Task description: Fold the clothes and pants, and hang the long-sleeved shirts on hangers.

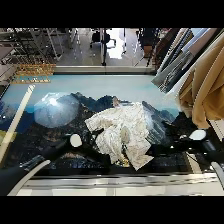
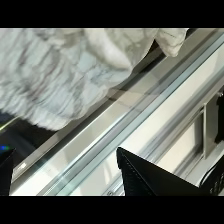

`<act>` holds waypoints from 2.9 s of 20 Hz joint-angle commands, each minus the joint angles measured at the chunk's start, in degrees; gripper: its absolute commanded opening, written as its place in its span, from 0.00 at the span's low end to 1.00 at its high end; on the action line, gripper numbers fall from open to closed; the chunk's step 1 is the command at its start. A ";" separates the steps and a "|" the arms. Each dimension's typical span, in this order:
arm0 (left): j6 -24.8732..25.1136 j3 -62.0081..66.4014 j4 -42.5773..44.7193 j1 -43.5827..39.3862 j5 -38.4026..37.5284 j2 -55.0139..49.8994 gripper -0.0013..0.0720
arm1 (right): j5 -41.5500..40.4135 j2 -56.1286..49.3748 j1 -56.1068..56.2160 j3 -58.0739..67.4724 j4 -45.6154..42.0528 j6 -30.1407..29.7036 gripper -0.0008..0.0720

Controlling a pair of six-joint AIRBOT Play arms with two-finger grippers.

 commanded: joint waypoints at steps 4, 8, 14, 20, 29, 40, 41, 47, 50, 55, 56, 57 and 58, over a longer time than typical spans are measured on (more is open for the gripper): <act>-4.50 -0.04 -7.39 -2.56 11.10 -4.70 0.84 | -22.69 -8.87 20.87 -0.72 -3.74 5.73 0.98; -6.21 0.00 -7.48 -2.10 13.18 -6.36 0.04 | -29.18 -9.90 26.53 0.37 -17.44 21.99 0.03; -0.33 0.02 -5.53 5.18 7.48 5.03 0.03 | -13.35 2.93 26.29 12.48 -28.17 22.01 0.02; 4.55 0.59 -4.39 9.60 0.79 11.67 0.03 | -5.11 9.92 26.34 23.56 -30.21 21.59 0.02; 14.82 28.02 -28.50 47.10 -2.29 40.61 0.03 | 4.52 20.48 26.36 62.29 -19.30 16.63 0.02; 14.43 5.60 -26.60 41.99 -28.89 43.74 0.86 | -0.44 5.18 26.36 71.06 -7.61 15.93 0.02; 16.15 0.07 -25.11 38.69 -26.51 43.76 0.86 | -1.29 3.89 26.36 71.04 -7.63 15.93 0.02; 36.52 -20.74 -24.92 16.02 18.73 35.36 0.97 | -4.15 1.84 29.29 71.04 -7.63 15.85 0.02; 45.53 -13.92 -27.91 16.06 19.71 22.40 0.97 | -4.26 1.84 32.28 71.04 -7.96 15.47 0.02; 46.31 0.26 -27.89 19.12 19.69 8.44 0.68 | -4.42 1.84 33.09 71.04 -10.86 15.47 0.02; 46.36 1.57 -28.55 19.10 19.69 7.63 0.47 | -4.74 1.84 33.09 71.04 -11.10 15.50 0.02; 46.99 2.40 -30.29 18.29 19.30 7.15 0.52 | -5.38 1.84 33.09 71.04 -11.08 15.50 0.02; 51.56 2.56 -32.63 17.29 17.09 7.06 0.65 | -6.40 1.84 33.09 71.04 -11.06 15.50 0.02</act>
